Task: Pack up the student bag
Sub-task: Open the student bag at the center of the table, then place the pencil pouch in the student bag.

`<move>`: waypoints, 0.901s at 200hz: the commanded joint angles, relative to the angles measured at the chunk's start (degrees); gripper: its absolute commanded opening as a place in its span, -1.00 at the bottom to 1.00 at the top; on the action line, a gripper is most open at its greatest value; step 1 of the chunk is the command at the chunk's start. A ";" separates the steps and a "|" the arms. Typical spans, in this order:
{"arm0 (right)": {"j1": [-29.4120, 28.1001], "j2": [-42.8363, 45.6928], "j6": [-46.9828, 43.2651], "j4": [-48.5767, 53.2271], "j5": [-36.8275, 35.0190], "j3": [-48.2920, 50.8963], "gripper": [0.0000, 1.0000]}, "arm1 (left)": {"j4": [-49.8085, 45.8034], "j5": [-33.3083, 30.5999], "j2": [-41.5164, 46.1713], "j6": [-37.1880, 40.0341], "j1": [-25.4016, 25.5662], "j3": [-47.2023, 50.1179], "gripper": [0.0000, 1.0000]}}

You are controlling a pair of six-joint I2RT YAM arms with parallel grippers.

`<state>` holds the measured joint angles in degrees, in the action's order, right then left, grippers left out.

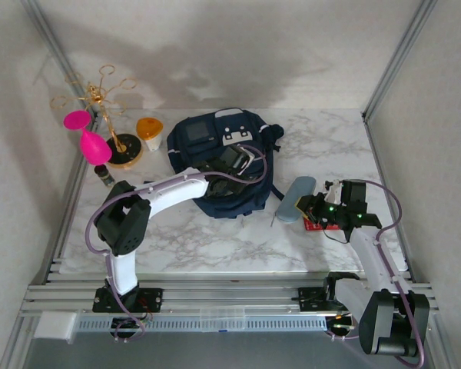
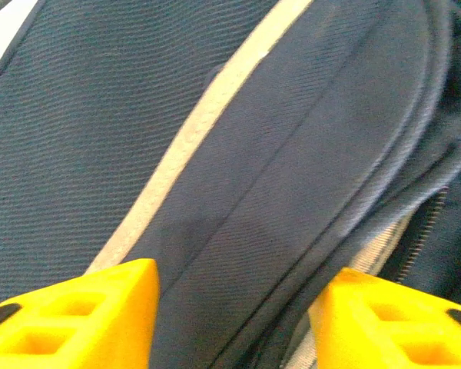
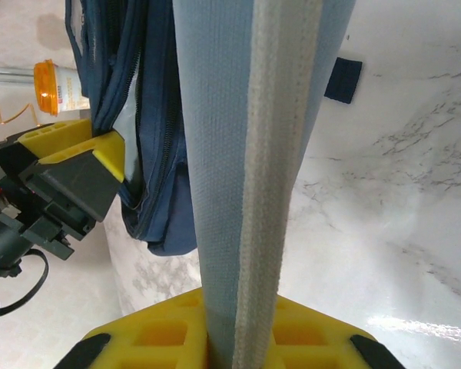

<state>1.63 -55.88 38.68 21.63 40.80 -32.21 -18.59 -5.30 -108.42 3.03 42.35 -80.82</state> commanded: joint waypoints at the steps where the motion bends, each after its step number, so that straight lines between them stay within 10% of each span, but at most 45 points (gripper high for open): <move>1: 0.41 -0.29 -1.52 -0.66 1.66 -2.58 -0.70 | 2.10 -0.70 -0.71 0.55 -0.08 -0.63 -0.19; 58: 0.40 -1.25 -3.07 -0.34 3.90 -5.98 -0.70 | 0.53 -3.21 -0.22 -0.74 -0.25 -6.01 -1.00; 180: -16.88 -27.14 20.03 -38.48 -5.90 -16.04 -0.61 | -12.32 -6.61 1.82 -26.29 3.52 -29.31 -1.00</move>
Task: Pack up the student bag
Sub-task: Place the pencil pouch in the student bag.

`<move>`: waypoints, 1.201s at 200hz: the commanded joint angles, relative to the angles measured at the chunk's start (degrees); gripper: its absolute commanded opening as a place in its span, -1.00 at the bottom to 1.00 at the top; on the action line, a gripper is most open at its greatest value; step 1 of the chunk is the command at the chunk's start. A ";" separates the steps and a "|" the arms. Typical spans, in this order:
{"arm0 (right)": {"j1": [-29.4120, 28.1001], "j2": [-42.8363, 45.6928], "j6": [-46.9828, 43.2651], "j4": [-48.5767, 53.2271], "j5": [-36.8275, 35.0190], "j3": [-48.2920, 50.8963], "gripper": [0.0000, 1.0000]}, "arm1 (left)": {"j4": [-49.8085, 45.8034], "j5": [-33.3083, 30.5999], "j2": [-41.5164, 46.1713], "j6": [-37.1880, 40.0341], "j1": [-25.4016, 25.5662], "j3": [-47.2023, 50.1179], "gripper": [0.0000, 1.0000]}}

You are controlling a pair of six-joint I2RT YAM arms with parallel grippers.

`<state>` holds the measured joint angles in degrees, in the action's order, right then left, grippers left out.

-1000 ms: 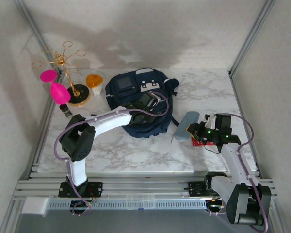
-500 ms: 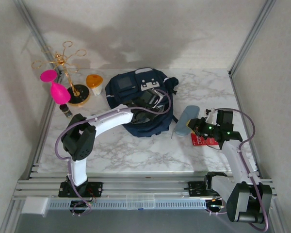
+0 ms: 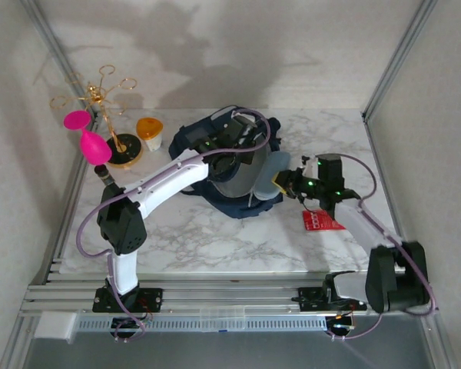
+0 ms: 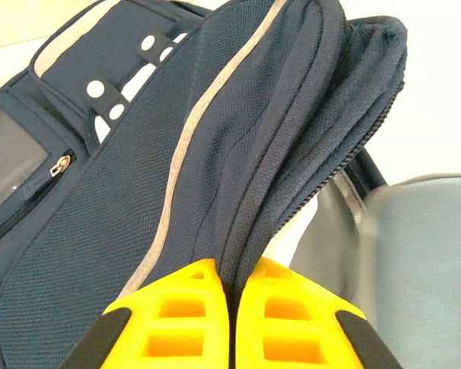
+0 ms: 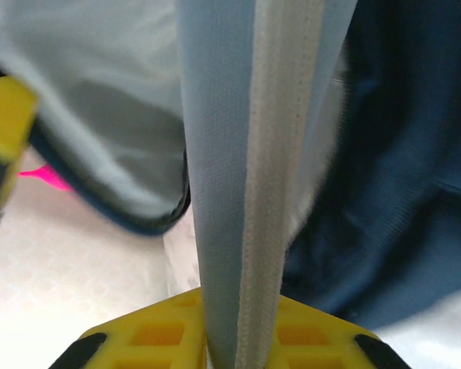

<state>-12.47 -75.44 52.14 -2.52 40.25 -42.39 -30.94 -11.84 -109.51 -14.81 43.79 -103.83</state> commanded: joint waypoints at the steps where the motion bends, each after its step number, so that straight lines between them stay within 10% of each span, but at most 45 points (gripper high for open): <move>1: -2.94 -8.08 6.66 -14.52 -5.49 -6.21 -0.61 | -0.16 -0.19 2.82 -8.69 2.12 -6.51 -1.00; 34: -7.35 -22.44 8.54 -22.94 -11.97 -14.09 -0.54 | -1.70 0.12 1.07 -13.62 3.38 -10.90 -1.00; 90: -7.95 -28.76 2.53 -18.33 -12.08 -19.09 0.26 | -3.90 -2.59 -0.15 -13.14 2.44 -12.86 -1.00; 167: -10.07 -32.34 3.58 -18.21 -12.07 -18.22 -0.62 | -1.13 0.67 0.35 -13.31 2.18 -7.99 -1.00; 221: -3.37 -21.15 -4.39 -9.63 -11.49 -12.71 -0.31 | 2.76 2.16 2.10 -14.87 1.82 -0.38 -1.00; 240: 0.41 -13.24 -7.52 -5.43 -11.86 -7.71 -0.23 | 6.54 6.66 2.29 -16.16 1.36 3.46 -0.62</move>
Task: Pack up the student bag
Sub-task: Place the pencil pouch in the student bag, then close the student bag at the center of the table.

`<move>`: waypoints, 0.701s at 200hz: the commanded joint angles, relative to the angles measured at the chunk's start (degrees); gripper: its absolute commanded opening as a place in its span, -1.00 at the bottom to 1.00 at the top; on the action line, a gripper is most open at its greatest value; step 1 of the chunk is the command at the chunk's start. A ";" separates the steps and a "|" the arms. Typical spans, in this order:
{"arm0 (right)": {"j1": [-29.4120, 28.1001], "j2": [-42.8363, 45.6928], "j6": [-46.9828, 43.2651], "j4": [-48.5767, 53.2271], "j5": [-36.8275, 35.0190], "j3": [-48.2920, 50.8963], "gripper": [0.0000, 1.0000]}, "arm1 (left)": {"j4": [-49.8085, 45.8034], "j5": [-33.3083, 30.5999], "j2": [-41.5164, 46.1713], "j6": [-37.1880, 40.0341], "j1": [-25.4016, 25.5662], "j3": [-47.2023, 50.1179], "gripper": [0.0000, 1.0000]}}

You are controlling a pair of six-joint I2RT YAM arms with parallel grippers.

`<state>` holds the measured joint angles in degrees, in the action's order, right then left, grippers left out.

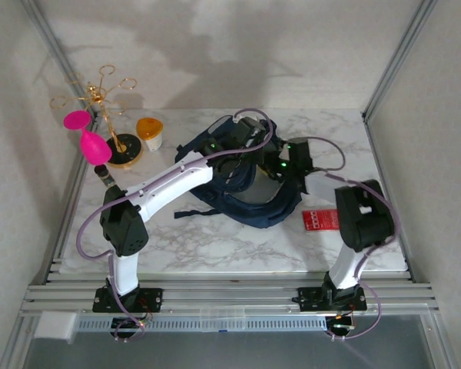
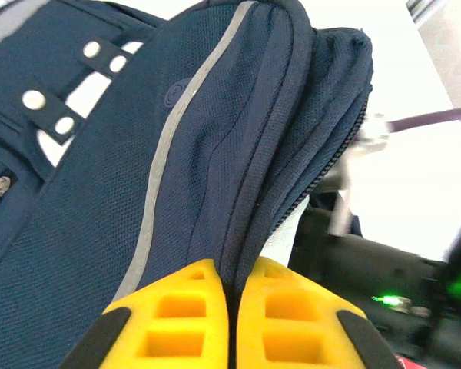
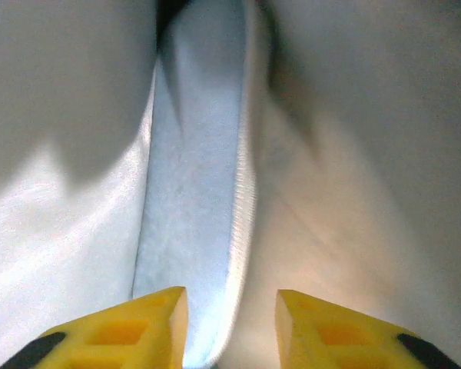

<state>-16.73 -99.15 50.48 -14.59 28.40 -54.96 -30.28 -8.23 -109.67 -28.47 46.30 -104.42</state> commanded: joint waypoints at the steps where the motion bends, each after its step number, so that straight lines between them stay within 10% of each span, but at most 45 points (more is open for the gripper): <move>1: 4.86 10.82 -6.11 7.06 -0.06 4.99 -0.23 | 6.00 3.40 2.44 -2.53 -1.18 4.23 -0.61; 65: 6.01 26.52 -16.09 32.26 -11.98 6.34 0.00 | 24.91 19.61 19.80 -10.88 -7.32 30.87 0.13; 140: -11.74 27.01 -11.04 34.88 -19.14 7.77 0.16 | 41.31 24.05 20.57 -25.98 -18.44 54.50 0.40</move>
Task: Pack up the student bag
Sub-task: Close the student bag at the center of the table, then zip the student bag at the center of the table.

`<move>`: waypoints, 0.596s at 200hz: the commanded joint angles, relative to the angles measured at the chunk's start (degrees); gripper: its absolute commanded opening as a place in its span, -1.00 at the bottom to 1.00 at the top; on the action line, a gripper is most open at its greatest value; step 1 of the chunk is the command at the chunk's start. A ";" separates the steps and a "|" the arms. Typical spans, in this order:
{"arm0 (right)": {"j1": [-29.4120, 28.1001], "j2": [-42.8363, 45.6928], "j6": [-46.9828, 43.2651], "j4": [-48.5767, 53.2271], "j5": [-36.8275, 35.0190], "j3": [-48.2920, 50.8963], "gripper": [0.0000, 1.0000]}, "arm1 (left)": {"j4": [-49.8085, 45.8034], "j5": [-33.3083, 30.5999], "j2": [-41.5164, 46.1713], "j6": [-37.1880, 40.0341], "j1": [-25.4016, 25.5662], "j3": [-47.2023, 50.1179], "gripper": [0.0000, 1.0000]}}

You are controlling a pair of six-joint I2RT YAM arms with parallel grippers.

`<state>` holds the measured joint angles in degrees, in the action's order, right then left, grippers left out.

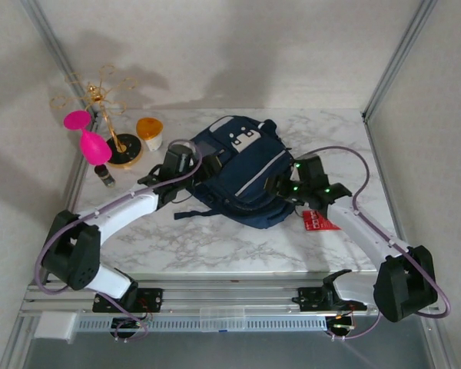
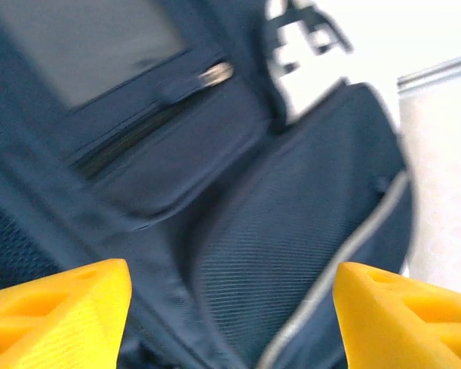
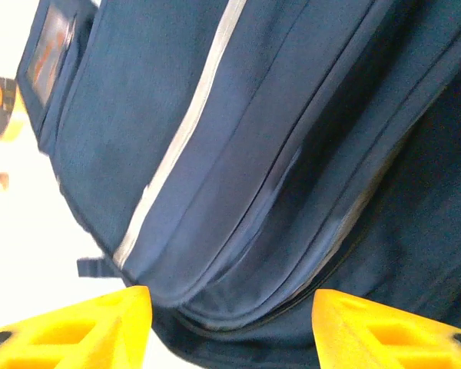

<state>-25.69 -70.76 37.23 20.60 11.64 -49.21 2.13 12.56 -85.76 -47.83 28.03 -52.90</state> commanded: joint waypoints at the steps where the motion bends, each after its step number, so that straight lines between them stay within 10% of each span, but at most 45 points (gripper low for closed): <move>1: -2.78 -1.52 2.26 -0.57 -2.13 2.19 0.16 | 9.10 3.26 -3.53 -6.68 -0.17 2.98 0.40; 119: 3.69 -12.59 -8.23 0.64 -5.66 -9.54 0.14 | 23.33 3.23 -16.20 -17.30 3.73 0.66 0.02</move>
<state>-20.82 -86.21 31.68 17.21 11.18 -56.45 20.32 15.59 -100.49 -61.67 30.59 -50.85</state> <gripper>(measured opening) 0.540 0.571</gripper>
